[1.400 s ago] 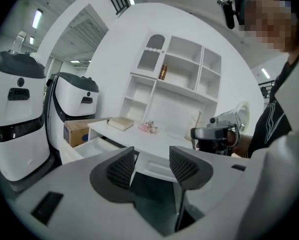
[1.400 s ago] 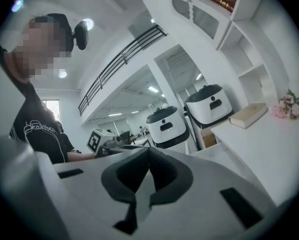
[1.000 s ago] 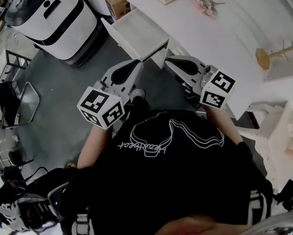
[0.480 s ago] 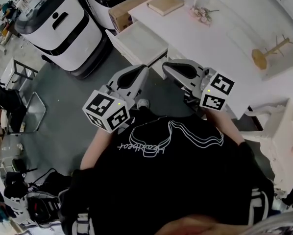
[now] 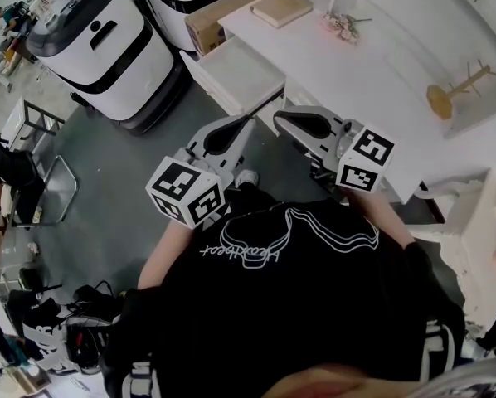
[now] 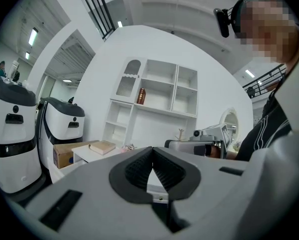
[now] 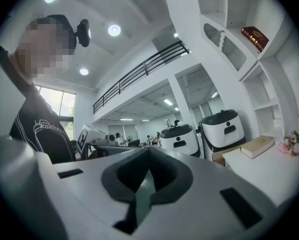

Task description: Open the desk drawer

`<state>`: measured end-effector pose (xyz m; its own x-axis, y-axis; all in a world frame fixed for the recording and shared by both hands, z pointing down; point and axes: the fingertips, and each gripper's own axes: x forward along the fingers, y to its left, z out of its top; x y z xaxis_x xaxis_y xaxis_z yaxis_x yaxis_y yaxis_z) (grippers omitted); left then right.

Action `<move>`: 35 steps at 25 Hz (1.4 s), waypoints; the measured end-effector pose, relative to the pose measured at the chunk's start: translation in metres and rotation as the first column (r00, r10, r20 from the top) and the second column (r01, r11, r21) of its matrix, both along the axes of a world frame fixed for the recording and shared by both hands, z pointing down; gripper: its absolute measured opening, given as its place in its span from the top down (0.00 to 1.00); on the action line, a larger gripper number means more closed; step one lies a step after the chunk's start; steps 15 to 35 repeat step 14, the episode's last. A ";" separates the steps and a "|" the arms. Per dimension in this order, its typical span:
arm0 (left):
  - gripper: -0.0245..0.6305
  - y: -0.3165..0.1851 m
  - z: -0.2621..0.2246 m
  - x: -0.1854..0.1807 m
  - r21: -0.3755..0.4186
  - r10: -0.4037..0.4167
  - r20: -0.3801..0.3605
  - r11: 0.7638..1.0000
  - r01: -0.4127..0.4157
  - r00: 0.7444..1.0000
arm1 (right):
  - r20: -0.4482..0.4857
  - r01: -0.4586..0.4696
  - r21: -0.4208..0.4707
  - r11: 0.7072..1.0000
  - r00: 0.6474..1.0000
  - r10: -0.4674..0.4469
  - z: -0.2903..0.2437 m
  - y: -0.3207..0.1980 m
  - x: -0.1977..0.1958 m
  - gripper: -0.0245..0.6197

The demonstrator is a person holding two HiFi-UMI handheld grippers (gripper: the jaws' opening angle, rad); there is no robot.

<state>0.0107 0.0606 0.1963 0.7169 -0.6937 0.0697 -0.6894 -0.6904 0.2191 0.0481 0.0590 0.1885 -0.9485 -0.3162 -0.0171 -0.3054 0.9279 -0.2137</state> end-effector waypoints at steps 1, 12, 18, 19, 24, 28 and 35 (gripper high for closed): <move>0.96 0.000 0.001 0.000 -0.003 -0.001 -0.002 1.000 0.001 1.000 | 0.000 -0.001 -0.001 1.000 1.000 0.001 0.001 0.000 0.001 0.95; 0.96 -0.004 0.018 -0.003 -0.054 -0.007 -0.027 0.999 0.005 1.000 | 0.001 -0.006 -0.040 0.999 1.000 0.006 0.018 -0.010 0.000 0.95; 0.96 -0.005 0.020 -0.005 -0.063 -0.009 -0.032 0.998 0.007 0.999 | 0.002 -0.003 -0.043 0.999 1.000 0.003 0.019 -0.011 -0.002 0.95; 0.96 -0.005 0.020 -0.005 -0.063 -0.009 -0.032 0.998 0.007 0.999 | 0.002 -0.003 -0.043 0.999 1.000 0.003 0.019 -0.011 -0.002 0.95; 0.96 -0.005 0.020 -0.005 -0.063 -0.009 -0.032 0.998 0.007 0.999 | 0.002 -0.003 -0.043 0.999 1.000 0.003 0.019 -0.011 -0.002 0.95; 0.96 -0.005 0.020 -0.005 -0.063 -0.009 -0.032 0.998 0.007 0.999 | 0.002 -0.003 -0.043 0.999 1.000 0.003 0.019 -0.011 -0.002 0.95; 0.96 -0.005 0.020 -0.005 -0.063 -0.009 -0.032 0.998 0.007 0.999 | 0.002 -0.003 -0.043 0.999 1.000 0.003 0.019 -0.011 -0.002 0.95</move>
